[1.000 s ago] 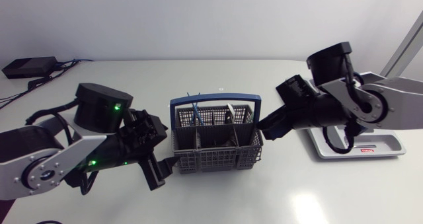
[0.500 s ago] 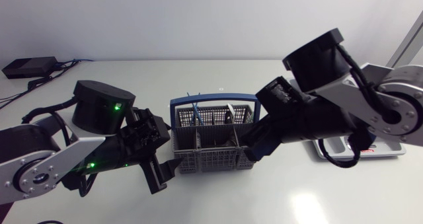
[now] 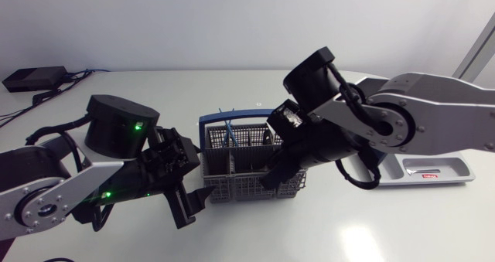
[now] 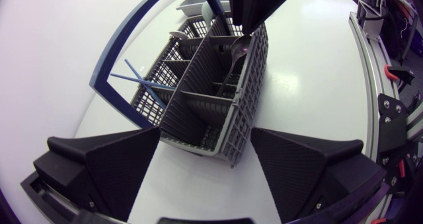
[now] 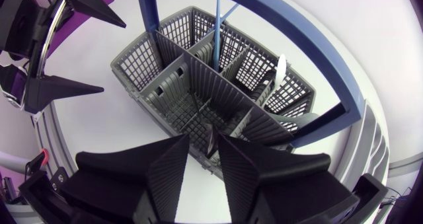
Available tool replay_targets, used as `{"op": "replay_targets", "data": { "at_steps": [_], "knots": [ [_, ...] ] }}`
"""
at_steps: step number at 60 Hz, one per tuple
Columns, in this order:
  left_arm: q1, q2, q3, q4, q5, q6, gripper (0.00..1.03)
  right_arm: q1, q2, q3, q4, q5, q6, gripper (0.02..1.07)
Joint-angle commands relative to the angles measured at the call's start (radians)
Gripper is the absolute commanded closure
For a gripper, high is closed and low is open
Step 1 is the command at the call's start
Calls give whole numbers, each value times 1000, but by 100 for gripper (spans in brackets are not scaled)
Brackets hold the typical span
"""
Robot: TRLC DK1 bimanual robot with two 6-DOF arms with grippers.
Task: Unload the cutlery basket into the drawer organizer.
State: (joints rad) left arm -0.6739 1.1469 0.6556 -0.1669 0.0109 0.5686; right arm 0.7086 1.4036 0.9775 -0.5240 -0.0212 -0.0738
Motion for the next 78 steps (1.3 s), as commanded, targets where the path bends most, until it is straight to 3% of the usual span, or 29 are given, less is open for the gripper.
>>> {"op": "replay_targets", "data": {
  "at_steps": [1, 42, 48, 78],
  "knots": [
    [-9, -6, 7, -8, -8, -16, 7, 12, 34, 23, -10, 14, 23, 79],
    [-9, 7, 1, 6, -8, -15, 7, 14, 155, 78, -62, 64, 32, 86],
    [-9, 7, -4, 7, -8, -13, 7, 12, 190, 95, -82, 69, 35, 92],
    [-9, 4, -19, 13, -8, -9, 7, 75, 156, 121, -67, 142, -27, 100]
  ]
}}
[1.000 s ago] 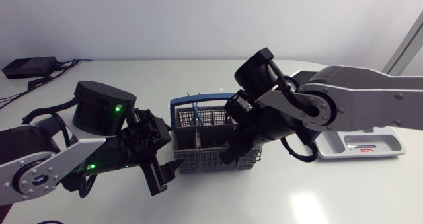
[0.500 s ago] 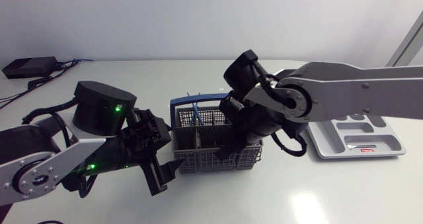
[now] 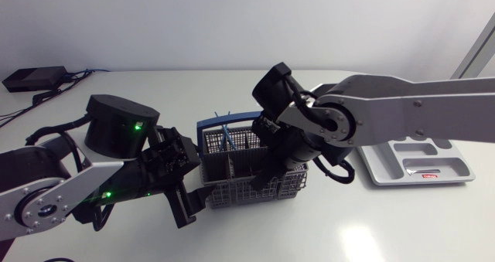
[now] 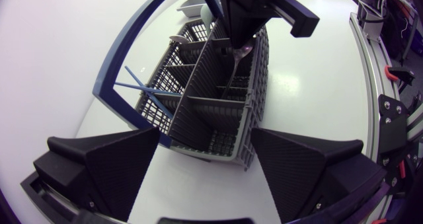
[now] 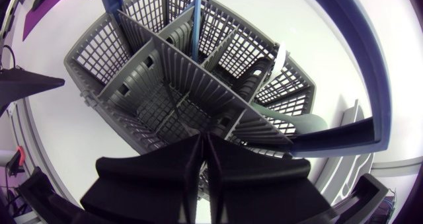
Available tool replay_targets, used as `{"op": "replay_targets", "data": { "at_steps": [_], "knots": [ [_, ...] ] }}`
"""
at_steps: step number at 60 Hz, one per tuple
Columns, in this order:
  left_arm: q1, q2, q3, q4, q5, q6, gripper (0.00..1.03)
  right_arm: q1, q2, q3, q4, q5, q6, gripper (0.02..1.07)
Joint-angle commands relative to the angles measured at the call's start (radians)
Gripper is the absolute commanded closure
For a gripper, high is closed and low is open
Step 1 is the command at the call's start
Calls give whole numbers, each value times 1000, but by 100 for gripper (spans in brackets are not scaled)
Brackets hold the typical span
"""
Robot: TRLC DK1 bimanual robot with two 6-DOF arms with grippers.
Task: Unload the cutlery basket into the drawer organizer.
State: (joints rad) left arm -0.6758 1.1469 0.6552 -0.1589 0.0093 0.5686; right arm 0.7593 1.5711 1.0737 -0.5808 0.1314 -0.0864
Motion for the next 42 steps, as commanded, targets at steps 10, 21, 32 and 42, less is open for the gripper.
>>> {"op": "replay_targets", "data": {
  "at_steps": [10, 21, 32, 42],
  "knots": [
    [-10, 2, -20, 5, -6, -7, 7, 87, -33, 45, -7, 77, -75, 100],
    [-11, 19, -34, 27, -6, -4, 7, 137, -71, 57, -8, 149, -138, 100],
    [-11, 17, -28, 28, -11, 2, 7, 212, -140, 37, -5, 208, -233, 100],
    [-27, 13, 14, 16, -29, 13, 7, 232, -226, 15, -7, 218, -309, 100]
  ]
}}
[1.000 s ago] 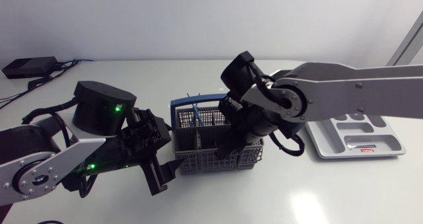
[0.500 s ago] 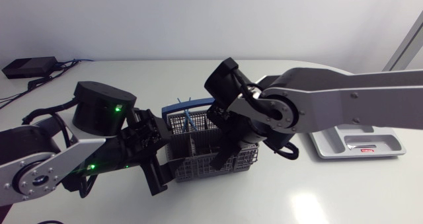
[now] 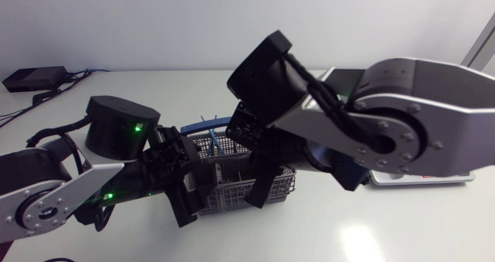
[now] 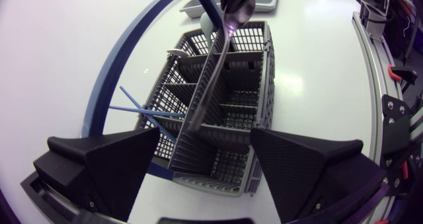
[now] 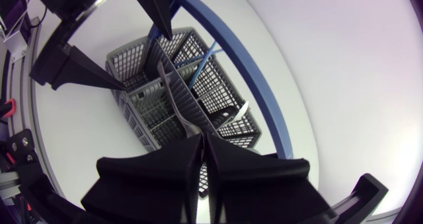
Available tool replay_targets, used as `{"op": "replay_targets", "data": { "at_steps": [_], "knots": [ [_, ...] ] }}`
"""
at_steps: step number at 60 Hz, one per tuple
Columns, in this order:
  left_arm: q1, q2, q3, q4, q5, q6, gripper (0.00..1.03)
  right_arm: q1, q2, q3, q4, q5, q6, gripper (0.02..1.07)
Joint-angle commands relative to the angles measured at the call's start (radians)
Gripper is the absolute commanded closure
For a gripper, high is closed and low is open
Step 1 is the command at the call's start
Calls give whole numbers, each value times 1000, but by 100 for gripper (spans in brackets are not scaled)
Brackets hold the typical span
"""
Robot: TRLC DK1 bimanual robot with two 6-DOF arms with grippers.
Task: Unload the cutlery basket into the drawer organizer.
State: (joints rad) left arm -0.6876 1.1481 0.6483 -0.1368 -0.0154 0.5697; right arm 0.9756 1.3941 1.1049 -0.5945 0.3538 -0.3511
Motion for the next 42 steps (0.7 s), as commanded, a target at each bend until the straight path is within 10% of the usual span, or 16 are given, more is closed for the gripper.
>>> {"op": "replay_targets", "data": {
  "at_steps": [1, 42],
  "knots": [
    [-21, 10, 31, -12, -6, 13, 7, 15, -58, -20, 7, -4, -51, 100],
    [-138, -5, 286, -311, 31, 82, 25, 67, -300, -192, 75, -62, -163, 98]
  ]
}}
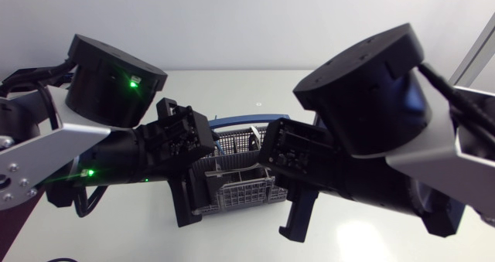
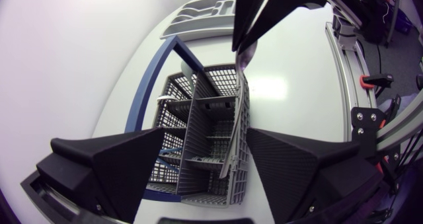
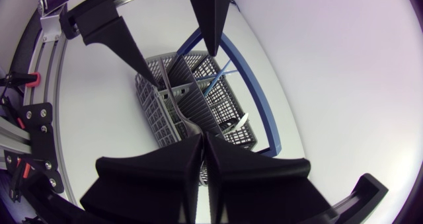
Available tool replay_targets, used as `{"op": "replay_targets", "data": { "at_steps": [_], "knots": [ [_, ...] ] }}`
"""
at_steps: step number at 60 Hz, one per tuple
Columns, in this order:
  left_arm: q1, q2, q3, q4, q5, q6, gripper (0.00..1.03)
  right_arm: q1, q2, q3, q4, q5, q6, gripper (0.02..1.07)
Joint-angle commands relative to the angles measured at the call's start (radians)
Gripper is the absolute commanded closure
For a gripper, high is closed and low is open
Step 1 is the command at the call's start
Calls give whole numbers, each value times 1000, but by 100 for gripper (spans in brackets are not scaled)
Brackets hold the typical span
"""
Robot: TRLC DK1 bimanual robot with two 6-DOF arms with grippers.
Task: Unload the cutlery basket into the drawer organizer.
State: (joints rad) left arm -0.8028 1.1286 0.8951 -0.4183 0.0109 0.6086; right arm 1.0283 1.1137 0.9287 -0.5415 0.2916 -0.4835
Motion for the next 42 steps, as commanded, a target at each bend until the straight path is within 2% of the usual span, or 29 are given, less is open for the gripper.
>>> {"op": "replay_targets", "data": {
  "at_steps": [1, 5, 14, 20, 28, 35, 42],
  "knots": [
    [-27, 17, 39, -33, 6, 48, 27, 18, -22, -18, 25, 0, -33, 98],
    [-41, 26, 41, -43, 8, 63, 29, 26, -28, -18, 29, 0, -41, 98],
    [-38, 76, 70, -71, 46, 89, 44, 41, -48, -21, 32, -8, -53, 98],
    [-30, 91, 84, -82, 55, 99, 50, 42, -63, -30, 32, -9, -70, 98],
    [-16, 108, 93, -88, 63, 106, 67, 42, -78, -42, 35, -9, -95, 98],
    [2, 117, 99, -100, 87, 108, 78, 41, -83, -53, 38, -8, -104, 98],
    [13, 125, 102, -100, 106, 108, 82, 42, -87, -62, 44, -9, -109, 98]
  ]
}}
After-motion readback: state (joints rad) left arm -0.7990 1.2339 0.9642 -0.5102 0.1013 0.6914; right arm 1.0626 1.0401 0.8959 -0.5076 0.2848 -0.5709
